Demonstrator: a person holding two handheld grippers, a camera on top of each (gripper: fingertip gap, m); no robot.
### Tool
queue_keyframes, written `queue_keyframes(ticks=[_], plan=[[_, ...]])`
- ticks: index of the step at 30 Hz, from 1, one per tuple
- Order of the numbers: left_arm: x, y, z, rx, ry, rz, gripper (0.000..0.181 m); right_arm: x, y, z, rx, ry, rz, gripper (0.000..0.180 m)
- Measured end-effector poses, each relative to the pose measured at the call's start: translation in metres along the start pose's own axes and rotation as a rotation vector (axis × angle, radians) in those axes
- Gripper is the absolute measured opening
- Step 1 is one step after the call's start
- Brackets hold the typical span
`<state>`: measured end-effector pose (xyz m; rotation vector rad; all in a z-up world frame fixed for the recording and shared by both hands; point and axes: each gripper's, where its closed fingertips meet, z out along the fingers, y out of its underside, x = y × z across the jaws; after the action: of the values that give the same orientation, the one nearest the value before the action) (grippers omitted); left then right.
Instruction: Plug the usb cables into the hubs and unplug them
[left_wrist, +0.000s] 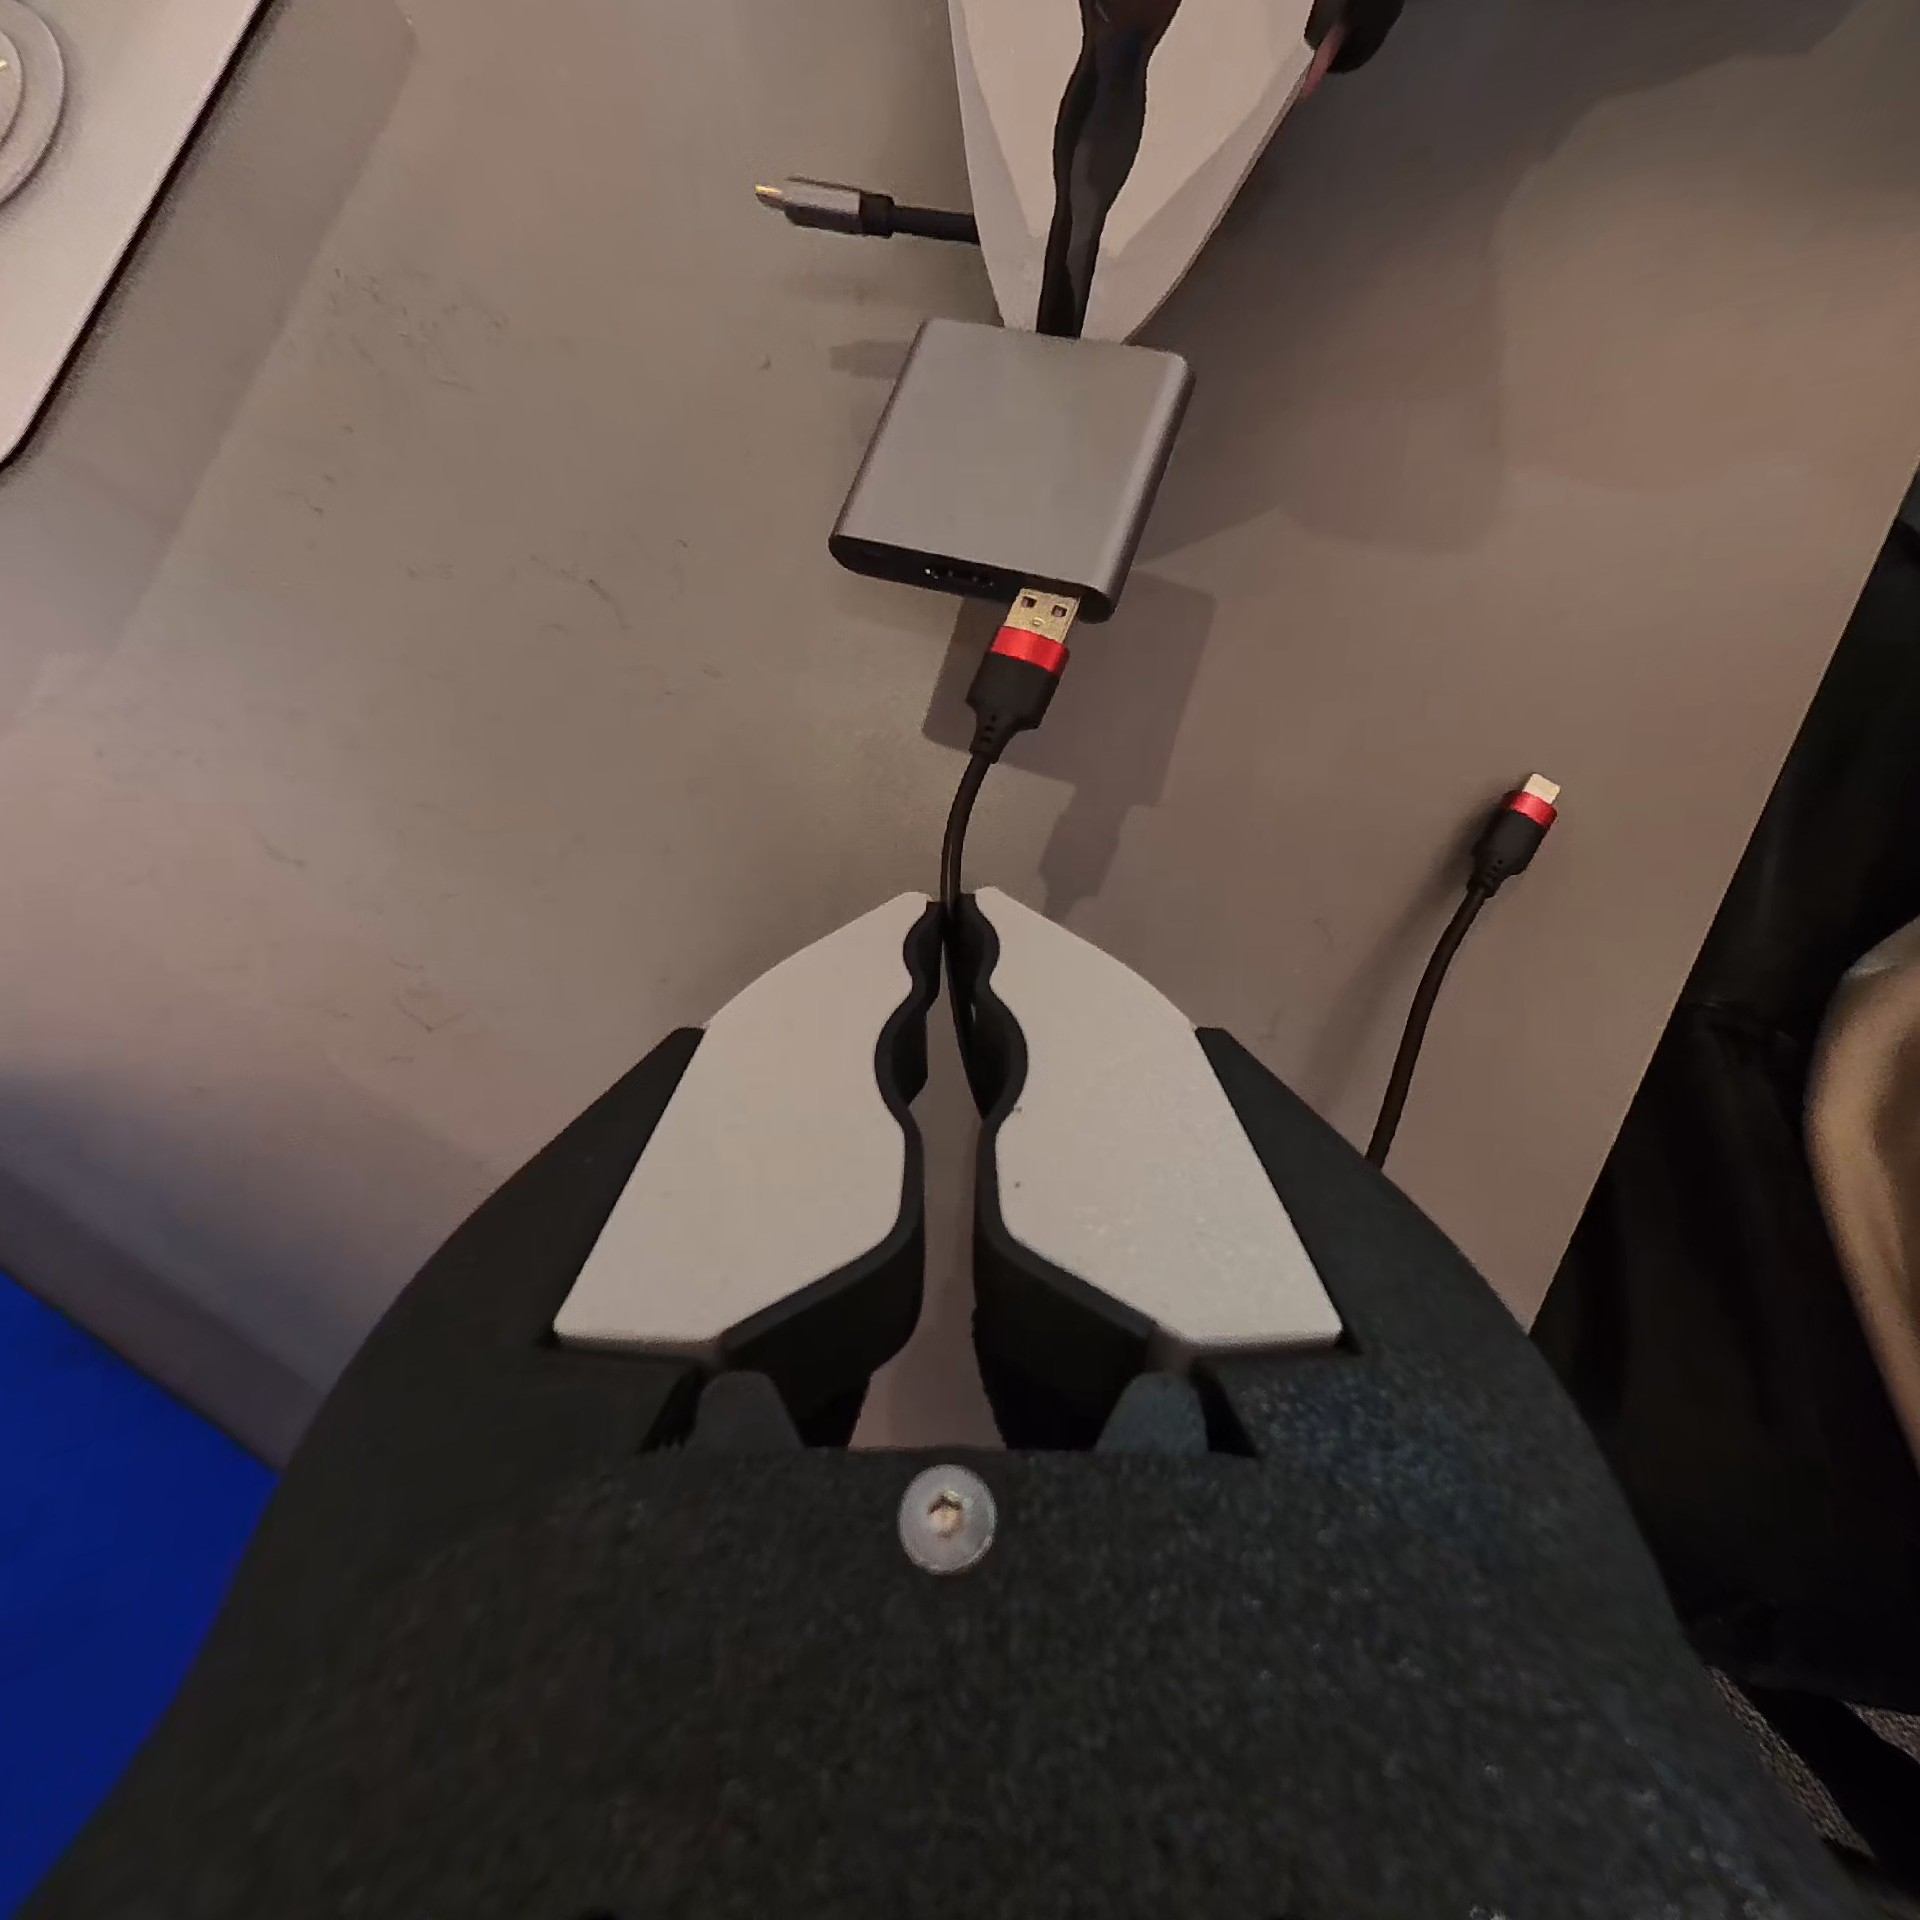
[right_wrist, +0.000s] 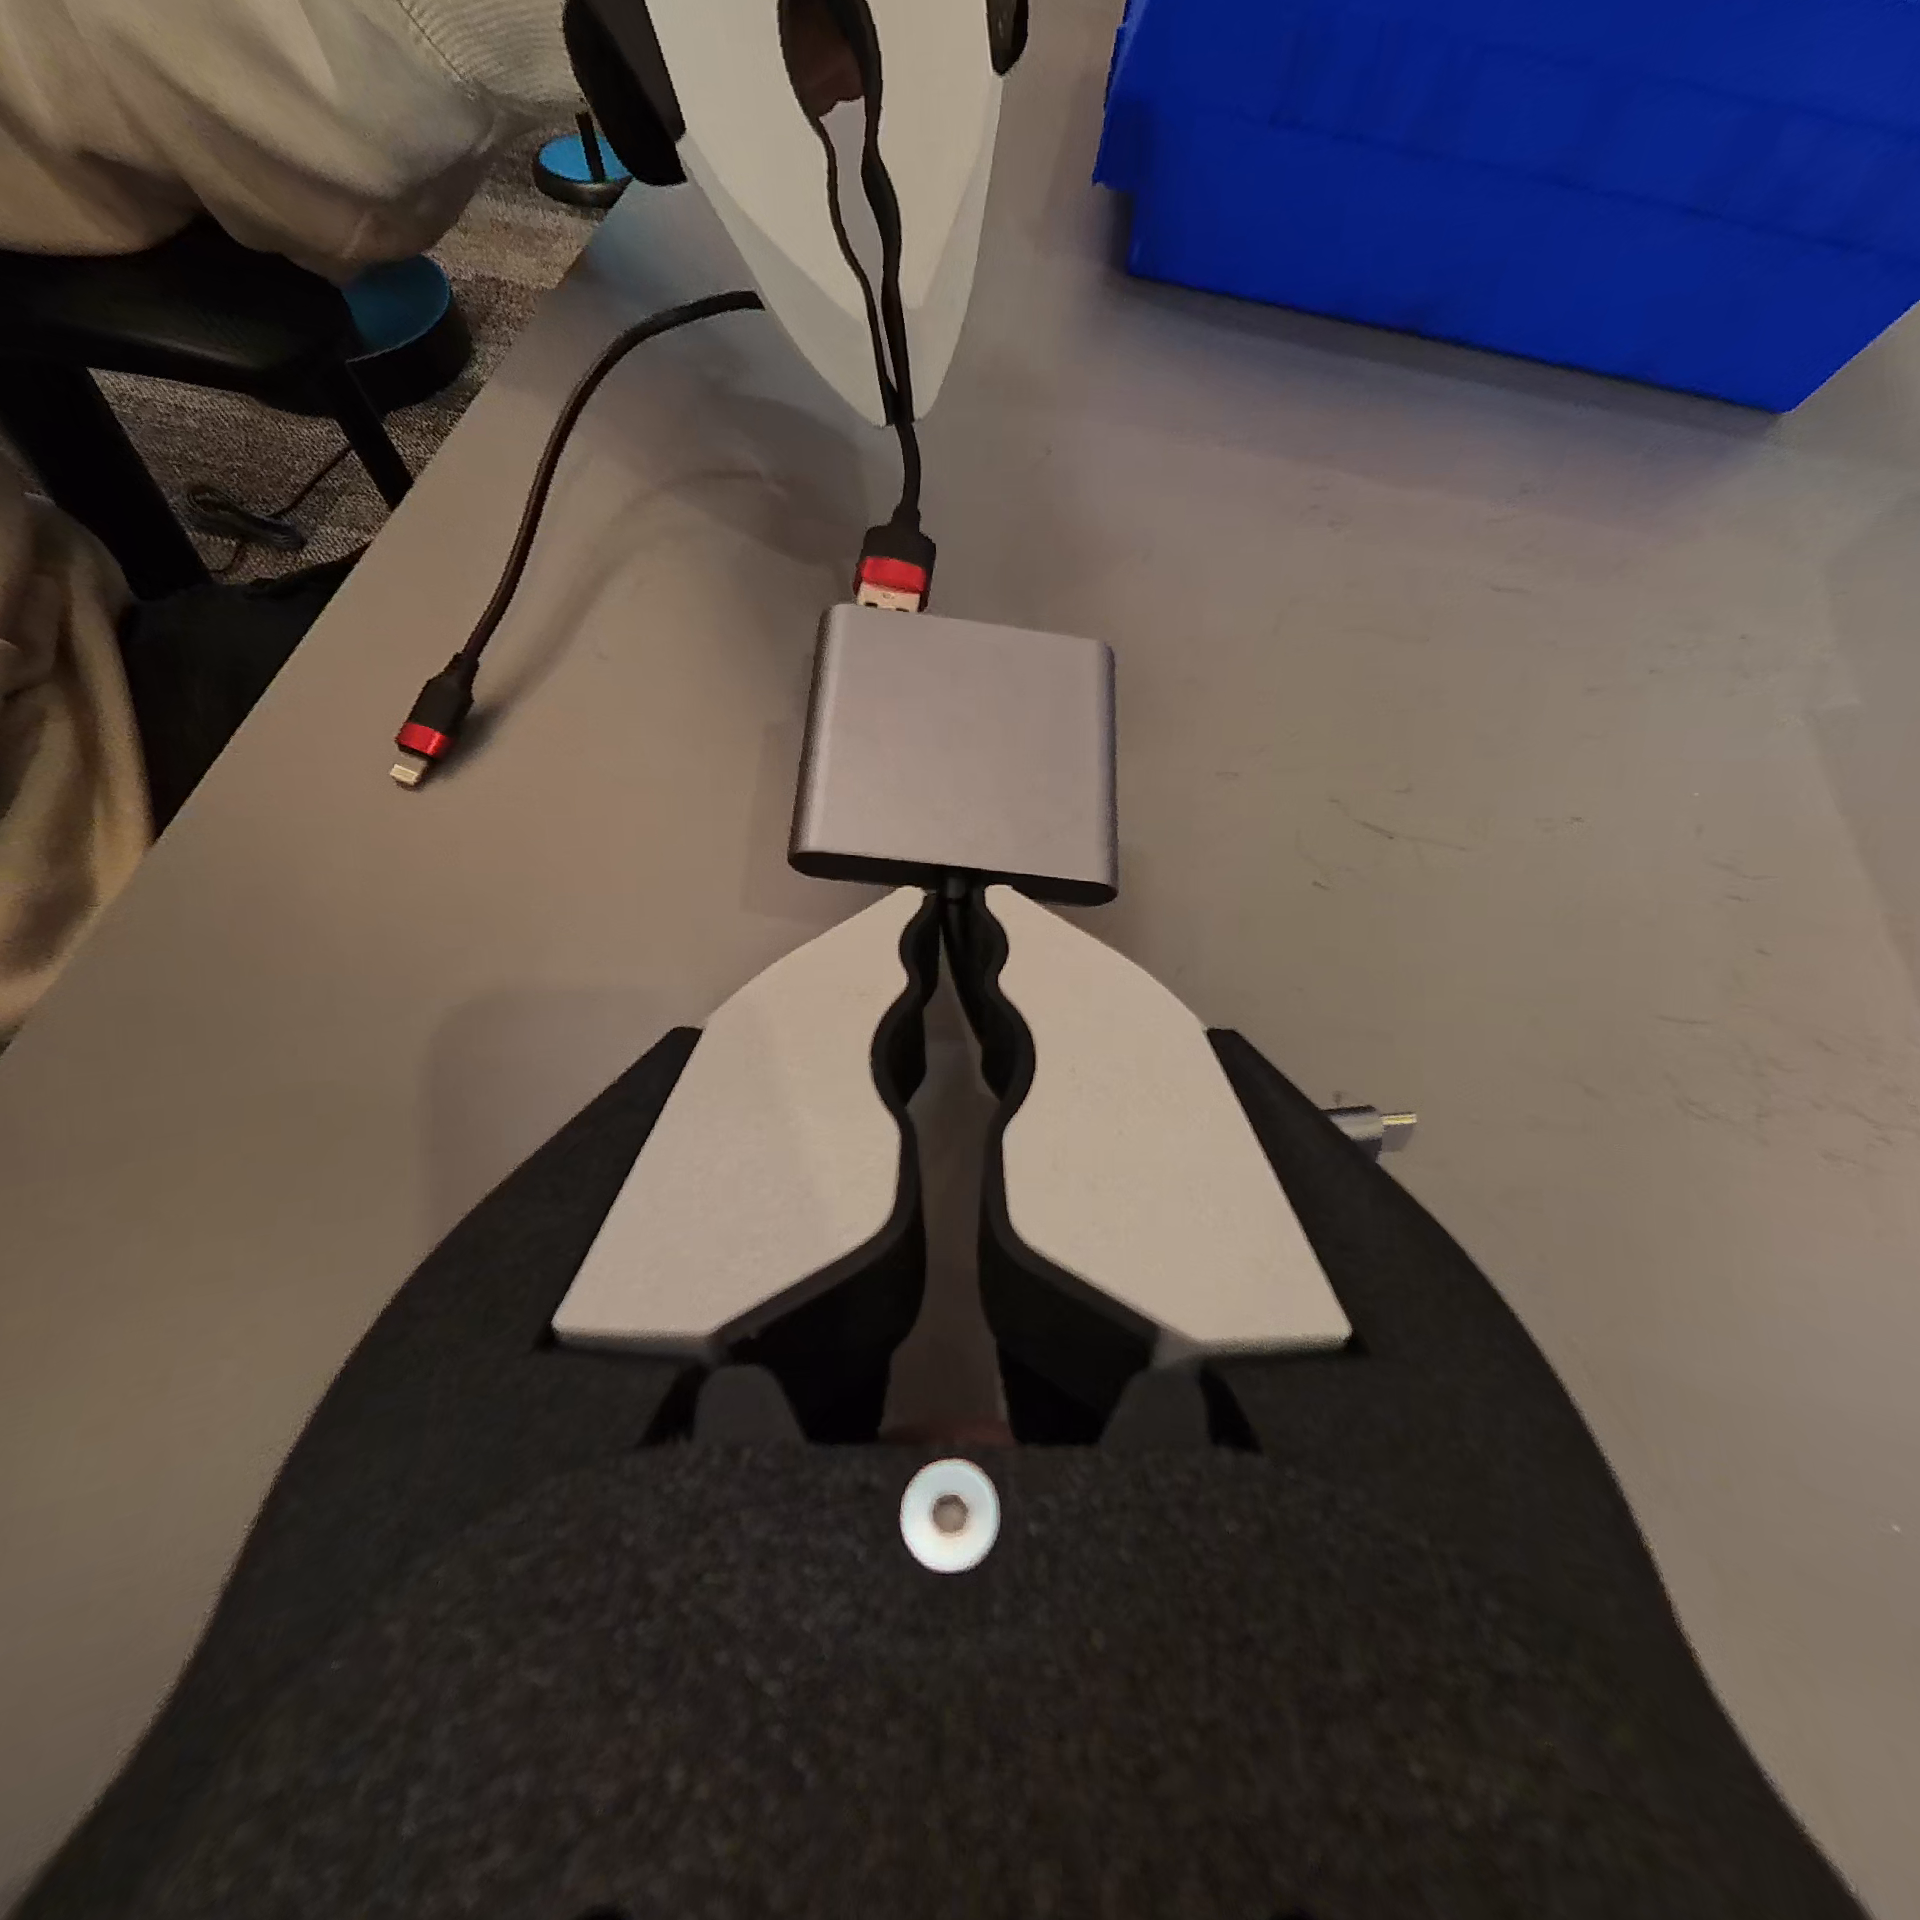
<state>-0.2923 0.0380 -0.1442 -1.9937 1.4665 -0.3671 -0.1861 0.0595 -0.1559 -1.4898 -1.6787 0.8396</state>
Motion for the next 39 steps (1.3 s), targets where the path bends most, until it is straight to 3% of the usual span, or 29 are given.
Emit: queue_keyframes(ticks=[14,18,29,34,37,39], plan=[[-0.001,-0.007,0.009,0.104,0.050,-0.076,0.003,0.007,0.004,-0.008,0.003,0.054,0.021,0.005],[0.002,0.001,0.024,0.075,0.077,-0.083,0.018,0.007,0.009,-0.002,-0.044,0.056,0.003,0.005],[0.000,0.001,0.034,0.020,0.092,-0.018,0.035,0.007,0.011,0.000,-0.065,0.058,-0.025,0.005],[0.003,-0.003,0.048,0.000,0.123,0.032,0.032,0.006,0.009,-0.002,-0.045,0.049,-0.024,0.005],[0.005,-0.006,0.050,0.021,0.137,0.051,0.008,0.006,0.008,-0.003,-0.034,0.041,-0.020,0.005],[0.008,-0.009,0.046,0.058,0.169,0.053,0.005,0.006,0.006,-0.004,-0.018,0.035,-0.013,0.005]])
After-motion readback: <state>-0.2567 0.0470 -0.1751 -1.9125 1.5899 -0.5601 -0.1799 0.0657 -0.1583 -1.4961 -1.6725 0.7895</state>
